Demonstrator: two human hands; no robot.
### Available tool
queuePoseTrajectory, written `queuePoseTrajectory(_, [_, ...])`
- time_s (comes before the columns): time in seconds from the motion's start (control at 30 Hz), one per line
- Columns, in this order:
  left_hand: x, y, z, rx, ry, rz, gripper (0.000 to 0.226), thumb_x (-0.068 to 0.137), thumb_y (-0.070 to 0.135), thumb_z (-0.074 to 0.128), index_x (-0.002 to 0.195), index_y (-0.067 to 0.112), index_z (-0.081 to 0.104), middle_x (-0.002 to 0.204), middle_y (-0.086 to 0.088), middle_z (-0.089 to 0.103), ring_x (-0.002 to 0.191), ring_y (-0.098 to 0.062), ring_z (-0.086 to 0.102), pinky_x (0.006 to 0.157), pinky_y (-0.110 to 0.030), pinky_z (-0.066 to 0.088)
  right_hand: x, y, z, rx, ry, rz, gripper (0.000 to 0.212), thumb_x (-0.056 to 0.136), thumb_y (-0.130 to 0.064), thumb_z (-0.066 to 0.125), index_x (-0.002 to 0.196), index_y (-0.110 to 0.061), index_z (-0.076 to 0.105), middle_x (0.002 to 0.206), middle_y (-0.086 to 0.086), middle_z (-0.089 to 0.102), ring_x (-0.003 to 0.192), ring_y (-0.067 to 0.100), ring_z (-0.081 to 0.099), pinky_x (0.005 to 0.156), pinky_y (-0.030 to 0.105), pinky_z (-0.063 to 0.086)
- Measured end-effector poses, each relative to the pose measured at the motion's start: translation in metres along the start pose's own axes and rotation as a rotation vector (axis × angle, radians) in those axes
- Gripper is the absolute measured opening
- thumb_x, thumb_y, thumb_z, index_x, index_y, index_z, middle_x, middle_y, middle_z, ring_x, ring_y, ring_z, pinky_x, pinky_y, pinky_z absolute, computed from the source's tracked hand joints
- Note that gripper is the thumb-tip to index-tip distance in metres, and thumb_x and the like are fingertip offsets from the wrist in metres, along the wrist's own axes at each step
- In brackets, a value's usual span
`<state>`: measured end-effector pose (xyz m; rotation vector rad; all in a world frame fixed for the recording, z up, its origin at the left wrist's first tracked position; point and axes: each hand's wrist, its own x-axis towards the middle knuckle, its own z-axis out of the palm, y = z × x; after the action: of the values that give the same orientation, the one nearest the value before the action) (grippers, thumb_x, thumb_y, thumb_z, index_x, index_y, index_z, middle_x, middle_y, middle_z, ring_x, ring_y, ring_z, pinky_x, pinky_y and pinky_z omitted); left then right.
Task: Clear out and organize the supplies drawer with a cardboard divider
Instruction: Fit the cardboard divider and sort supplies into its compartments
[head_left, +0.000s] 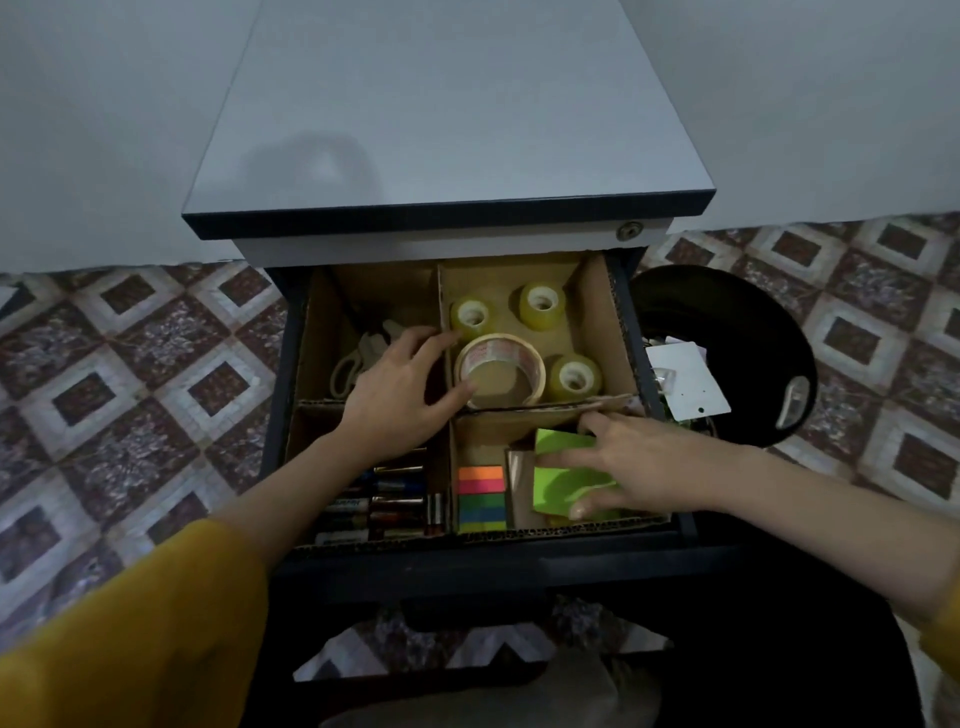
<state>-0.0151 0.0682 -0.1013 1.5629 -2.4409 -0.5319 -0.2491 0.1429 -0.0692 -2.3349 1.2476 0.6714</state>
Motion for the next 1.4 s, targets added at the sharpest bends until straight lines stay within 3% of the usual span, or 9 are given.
queuePoseTrajectory(0.13, [0.001, -0.003, 0.002, -0.035, 0.01, 0.001, 0.073, 0.078, 0.068, 0.035, 0.141, 0.032, 0.033, 0.144, -0.001, 0.035, 0.122, -0.02, 0.046, 0.084, -0.03, 0.041, 0.006, -0.007, 0.001, -0.052, -0.022, -0.025, 0.061, 0.1, -0.023, 0.037, 0.145, -0.05, 0.005, 0.118, 0.012, 0.038, 0.099, 0.026, 0.048, 0.082, 0.032, 0.039])
queuePoseTrajectory(0.23, [0.001, -0.003, 0.002, -0.05, 0.024, 0.002, 0.08, 0.074, 0.075, 0.028, 0.14, 0.032, 0.035, 0.143, -0.001, 0.036, 0.121, -0.02, 0.048, 0.086, -0.035, 0.045, 0.01, -0.008, -0.003, 0.016, -0.058, 0.007, 0.077, 0.091, 0.003, 0.036, 0.144, -0.05, 0.017, 0.107, 0.006, 0.036, 0.084, 0.019, 0.042, 0.071, 0.026, 0.039])
queuePoseTrajectory(0.3, [0.001, -0.003, 0.003, -0.037, 0.023, 0.001, 0.077, 0.076, 0.073, 0.031, 0.14, 0.032, 0.035, 0.144, -0.001, 0.035, 0.121, -0.02, 0.048, 0.085, -0.034, 0.045, 0.01, -0.008, -0.003, 0.07, -0.083, 0.002, 0.078, 0.088, 0.007, 0.037, 0.142, -0.048, 0.027, 0.119, 0.008, 0.039, 0.088, 0.017, 0.043, 0.07, 0.024, 0.04])
queuePoseTrajectory(0.47, [0.001, -0.004, 0.002, -0.011, -0.001, 0.008, 0.084, 0.071, 0.078, 0.023, 0.14, 0.032, 0.034, 0.144, -0.002, 0.036, 0.12, -0.021, 0.049, 0.085, -0.039, 0.05, 0.007, -0.012, -0.004, 0.109, -0.111, 0.022, 0.072, 0.087, 0.004, 0.038, 0.14, -0.044, 0.033, 0.13, 0.012, 0.037, 0.109, 0.026, 0.046, 0.085, 0.031, 0.043])
queuePoseTrajectory(0.73, [0.0, -0.004, 0.003, -0.035, -0.016, 0.004, 0.086, 0.069, 0.078, 0.022, 0.14, 0.031, 0.034, 0.141, -0.001, 0.041, 0.118, -0.021, 0.05, 0.085, -0.036, 0.047, 0.01, -0.02, -0.008, -0.008, -0.167, 0.053, 0.071, 0.09, 0.004, 0.038, 0.146, -0.037, 0.022, 0.13, 0.016, 0.036, 0.111, 0.03, 0.047, 0.08, 0.031, 0.04])
queuePoseTrajectory(1.0, [-0.003, 0.0, -0.001, -0.043, -0.021, 0.023, 0.09, 0.066, 0.08, 0.023, 0.138, 0.029, 0.036, 0.136, 0.0, 0.045, 0.114, -0.019, 0.052, 0.079, -0.031, 0.047, 0.013, -0.021, -0.023, 0.148, -0.164, 0.103, 0.073, 0.088, 0.003, 0.037, 0.146, -0.039, 0.023, 0.107, 0.007, 0.044, 0.079, 0.016, 0.043, 0.063, 0.024, 0.036])
queuePoseTrajectory(1.13, [-0.005, 0.001, -0.002, -0.059, -0.02, 0.023, 0.089, 0.065, 0.079, 0.025, 0.139, 0.03, 0.035, 0.136, 0.001, 0.046, 0.115, -0.018, 0.051, 0.075, -0.027, 0.042, 0.01, -0.025, -0.026, 0.165, -0.091, 0.144, 0.074, 0.088, 0.004, 0.036, 0.148, -0.036, 0.02, 0.101, 0.007, 0.041, 0.078, 0.018, 0.042, 0.056, 0.022, 0.035])
queuePoseTrajectory(1.27, [-0.004, 0.0, -0.004, -0.148, -0.061, -0.019, 0.084, 0.071, 0.073, 0.038, 0.141, 0.029, 0.03, 0.135, -0.003, 0.049, 0.119, -0.021, 0.05, 0.087, -0.032, 0.043, 0.005, -0.026, -0.028, 0.155, 0.081, 0.202, 0.061, 0.088, -0.001, 0.042, 0.141, -0.031, 0.038, 0.102, 0.011, 0.055, 0.091, 0.029, 0.055, 0.069, 0.031, 0.042])
queuePoseTrajectory(1.4, [-0.017, 0.008, -0.019, -0.261, 0.1, -0.057, 0.054, 0.088, 0.037, 0.06, 0.135, 0.021, 0.04, 0.128, -0.006, 0.054, 0.116, -0.019, 0.051, 0.094, -0.033, 0.045, 0.002, -0.03, -0.024, 0.198, 0.324, 0.274, 0.03, 0.091, -0.016, 0.048, 0.118, -0.021, 0.06, 0.104, 0.009, 0.061, 0.095, 0.028, 0.058, 0.076, 0.035, 0.049])
